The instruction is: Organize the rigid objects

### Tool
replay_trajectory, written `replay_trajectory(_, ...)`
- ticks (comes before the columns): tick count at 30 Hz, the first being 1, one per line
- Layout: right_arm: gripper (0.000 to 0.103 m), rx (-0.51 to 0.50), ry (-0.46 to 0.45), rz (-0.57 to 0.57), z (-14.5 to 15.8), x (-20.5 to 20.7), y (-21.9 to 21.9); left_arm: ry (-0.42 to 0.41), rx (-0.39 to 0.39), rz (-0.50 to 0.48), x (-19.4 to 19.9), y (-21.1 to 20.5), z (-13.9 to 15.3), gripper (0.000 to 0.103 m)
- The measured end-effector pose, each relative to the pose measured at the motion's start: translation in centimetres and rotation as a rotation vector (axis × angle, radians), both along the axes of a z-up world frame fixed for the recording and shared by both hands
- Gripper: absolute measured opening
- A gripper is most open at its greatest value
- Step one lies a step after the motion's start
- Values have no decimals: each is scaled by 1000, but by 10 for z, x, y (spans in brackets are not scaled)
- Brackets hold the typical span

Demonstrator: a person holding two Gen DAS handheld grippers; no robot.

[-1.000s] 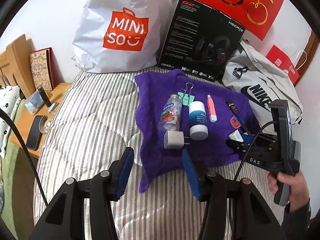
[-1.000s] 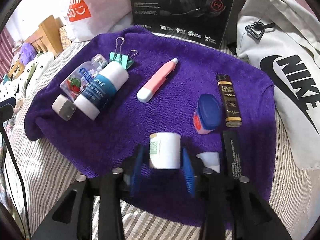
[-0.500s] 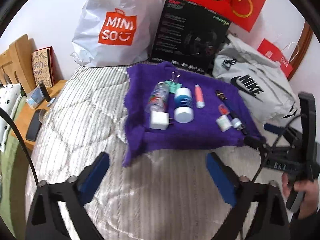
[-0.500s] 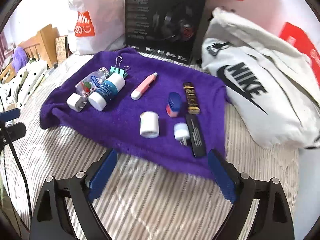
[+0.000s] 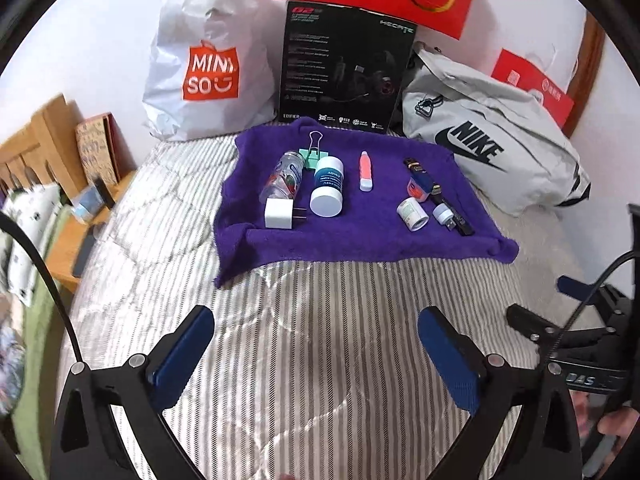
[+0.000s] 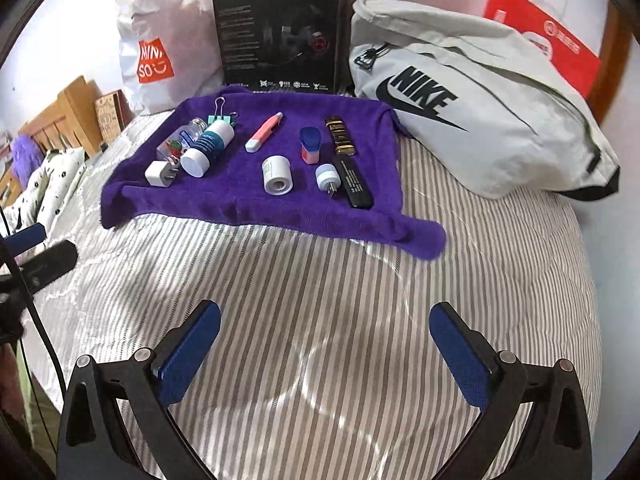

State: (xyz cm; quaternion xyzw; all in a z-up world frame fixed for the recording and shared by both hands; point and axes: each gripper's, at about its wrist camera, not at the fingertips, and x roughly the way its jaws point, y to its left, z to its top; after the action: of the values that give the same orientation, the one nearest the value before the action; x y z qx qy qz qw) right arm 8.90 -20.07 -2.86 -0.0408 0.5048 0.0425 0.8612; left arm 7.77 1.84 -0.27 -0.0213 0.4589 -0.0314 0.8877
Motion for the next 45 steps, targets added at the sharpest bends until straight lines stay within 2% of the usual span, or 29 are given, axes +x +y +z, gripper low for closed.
replay_trajectory(3, 103, 21, -10, -23, 11, -11, -3, -10, 41, 0, -5, -5, 6, 103)
replay_trajectory(10, 103, 31, -52, -64, 33, -26, -13, -18, 0, -18, -12, -8, 21, 103)
replay_trajectory(20, 103, 49, -43, -127, 35, -34, -35, -25, 19, -62, -21, -22, 31, 103)
replay_trajectory(45, 103, 67, -51, -114, 39, -45, -32, -19, 48, -82, -29, -26, 36, 103)
